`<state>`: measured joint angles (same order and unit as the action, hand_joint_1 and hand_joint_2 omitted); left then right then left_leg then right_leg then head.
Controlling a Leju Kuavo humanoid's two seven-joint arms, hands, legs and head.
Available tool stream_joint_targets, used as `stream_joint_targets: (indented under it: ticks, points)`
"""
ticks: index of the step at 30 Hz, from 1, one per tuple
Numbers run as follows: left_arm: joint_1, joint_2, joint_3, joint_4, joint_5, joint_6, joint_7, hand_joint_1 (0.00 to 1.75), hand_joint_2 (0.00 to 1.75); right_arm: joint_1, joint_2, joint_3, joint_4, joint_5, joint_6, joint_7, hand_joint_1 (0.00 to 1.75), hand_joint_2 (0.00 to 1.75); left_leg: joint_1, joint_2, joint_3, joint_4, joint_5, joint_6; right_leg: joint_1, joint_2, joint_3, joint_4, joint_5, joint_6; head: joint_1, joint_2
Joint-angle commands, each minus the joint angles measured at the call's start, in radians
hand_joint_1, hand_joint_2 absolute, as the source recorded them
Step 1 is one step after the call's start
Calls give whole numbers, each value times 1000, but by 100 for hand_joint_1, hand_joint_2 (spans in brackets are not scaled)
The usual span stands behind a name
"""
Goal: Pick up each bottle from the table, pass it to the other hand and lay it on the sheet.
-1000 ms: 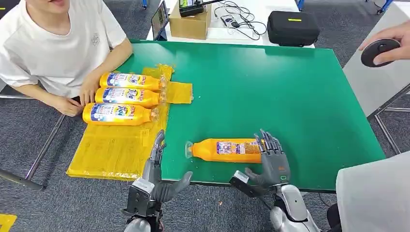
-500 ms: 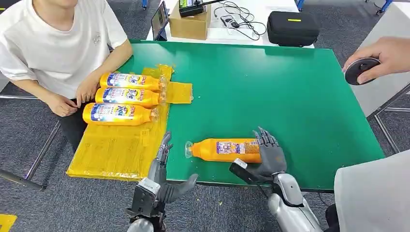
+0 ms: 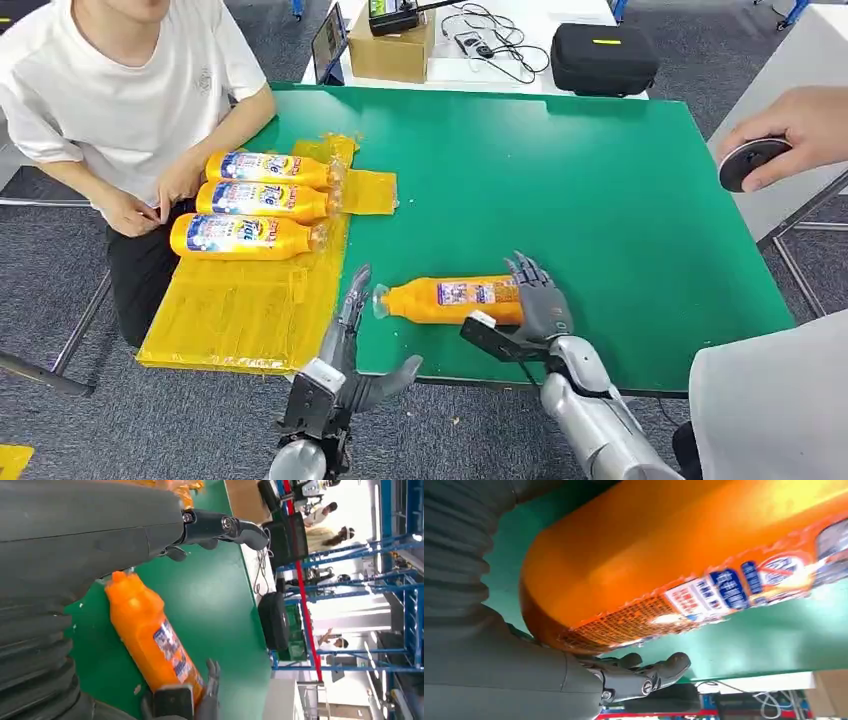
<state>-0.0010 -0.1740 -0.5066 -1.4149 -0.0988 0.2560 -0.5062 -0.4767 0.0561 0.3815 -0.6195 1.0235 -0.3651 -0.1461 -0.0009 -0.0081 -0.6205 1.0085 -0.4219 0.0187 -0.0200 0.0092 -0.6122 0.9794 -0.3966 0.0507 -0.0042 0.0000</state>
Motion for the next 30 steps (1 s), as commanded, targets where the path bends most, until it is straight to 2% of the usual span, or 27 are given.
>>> stream_joint_targets:
  ticks: [1,2,3,4,5,15,20,26,27,28,29,30]
  points:
    - [-38,14,-18,68,2,-1,4,0,175,-48,18,52,124,3,18,1,23,175,1,0,4,-1,-1,-1,1,-1,4,-1,-1,-2,0,0]
    - [-39,14,-19,69,2,-3,5,0,175,-50,18,61,123,8,21,-2,94,175,1,0,6,-1,-2,-1,1,-2,6,-1,-2,-2,0,0]
    - [-40,15,-20,70,2,-4,5,0,175,-53,19,69,124,12,27,-3,140,175,1,0,3,-1,-1,-1,1,-1,4,-1,-1,-2,0,0]
    - [-42,15,-20,71,1,-5,6,0,175,-56,22,74,127,12,38,-2,164,175,0,0,3,-1,-1,-1,1,-1,3,-1,-1,-1,0,0]
    - [-43,16,-21,72,1,-6,6,0,175,-58,23,79,129,12,46,-2,175,175,1,1,5,-1,-2,-1,1,-1,6,-1,-1,-2,0,0]
    - [-48,12,-10,84,2,-18,16,0,175,-83,1,141,191,34,182,60,175,175,1,-1,8,-2,-1,-1,1,-2,8,-2,-1,-2,0,0]
    - [-42,4,10,90,49,-33,17,0,175,-33,13,54,166,-147,277,-61,175,175,2,0,11,-2,-1,-1,2,-3,11,-3,-1,-2,0,0]
    - [-21,-6,44,65,96,-26,21,0,175,1,15,15,120,-232,274,-113,175,175,2,0,17,-3,-2,-3,3,-3,17,-4,-2,-3,0,0]
    - [-12,-25,75,60,103,31,18,0,175,34,27,-52,72,-338,288,-211,175,175,1,1,15,-2,-2,-2,1,-1,15,-2,-1,-2,0,0]
    - [-16,-27,76,61,104,56,20,0,175,59,21,-61,36,-382,306,-230,175,175,2,0,17,-2,-2,-3,3,-2,16,-3,-1,-3,0,0]
    - [-13,-45,107,62,104,140,10,0,175,96,37,-133,-21,-505,340,-273,175,175,2,1,16,-1,-2,-3,2,-1,15,-3,-1,-2,0,0]
    - [-13,-57,134,58,127,195,-1,0,175,135,32,-149,-109,-553,307,-287,175,175,2,-2,17,-3,-2,-3,3,-4,18,-4,-2,-3,0,0]
